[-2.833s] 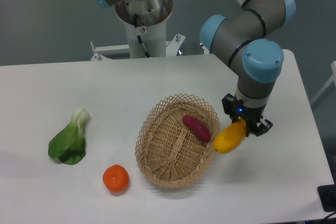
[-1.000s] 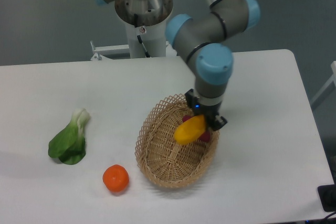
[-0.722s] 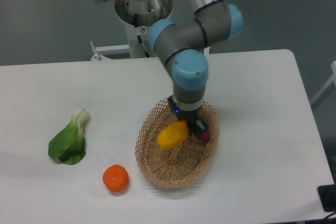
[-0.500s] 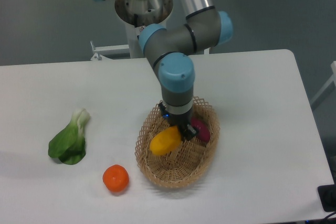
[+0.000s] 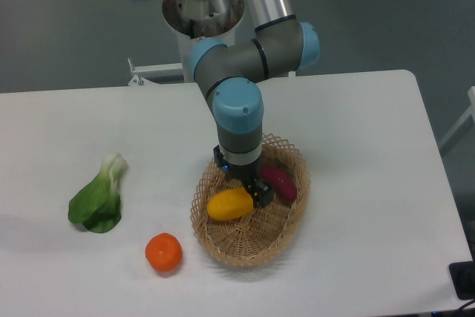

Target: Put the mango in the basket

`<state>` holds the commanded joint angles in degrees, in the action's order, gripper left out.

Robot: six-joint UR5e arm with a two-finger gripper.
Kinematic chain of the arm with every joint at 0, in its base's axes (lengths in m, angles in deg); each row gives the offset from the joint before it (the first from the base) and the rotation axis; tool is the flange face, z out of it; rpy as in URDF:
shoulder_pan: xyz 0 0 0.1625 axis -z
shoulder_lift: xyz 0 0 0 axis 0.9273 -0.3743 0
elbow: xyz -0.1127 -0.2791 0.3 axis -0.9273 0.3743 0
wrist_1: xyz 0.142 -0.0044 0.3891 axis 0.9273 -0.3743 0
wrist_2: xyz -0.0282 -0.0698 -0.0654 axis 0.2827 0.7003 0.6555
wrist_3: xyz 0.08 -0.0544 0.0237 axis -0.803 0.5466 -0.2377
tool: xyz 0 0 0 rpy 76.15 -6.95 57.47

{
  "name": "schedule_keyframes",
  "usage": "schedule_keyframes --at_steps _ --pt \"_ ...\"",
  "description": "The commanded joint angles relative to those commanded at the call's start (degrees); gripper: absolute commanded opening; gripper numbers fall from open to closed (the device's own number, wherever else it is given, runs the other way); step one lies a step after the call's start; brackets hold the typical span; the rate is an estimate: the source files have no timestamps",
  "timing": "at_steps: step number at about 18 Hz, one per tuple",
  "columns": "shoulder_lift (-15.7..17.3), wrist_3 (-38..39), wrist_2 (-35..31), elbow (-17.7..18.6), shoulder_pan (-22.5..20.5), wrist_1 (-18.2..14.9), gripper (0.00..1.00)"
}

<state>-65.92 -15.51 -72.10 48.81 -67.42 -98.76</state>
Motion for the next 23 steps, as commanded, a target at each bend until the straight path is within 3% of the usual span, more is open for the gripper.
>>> schedule_keyframes --at_steps 10,13,15,21,23 --pt "-0.61 -1.06 1.66 -7.29 -6.50 -0.88 1.00" --pt "-1.40 -5.52 1.85 -8.96 -8.96 -2.10 1.00" --pt "-1.76 -7.90 2.02 -10.98 -10.54 -4.99 1.00" --pt "-4.92 -12.74 2.02 -19.77 -13.97 -18.09 1.00" --pt "-5.53 -15.81 2.11 -20.74 -15.47 -18.90 1.00"
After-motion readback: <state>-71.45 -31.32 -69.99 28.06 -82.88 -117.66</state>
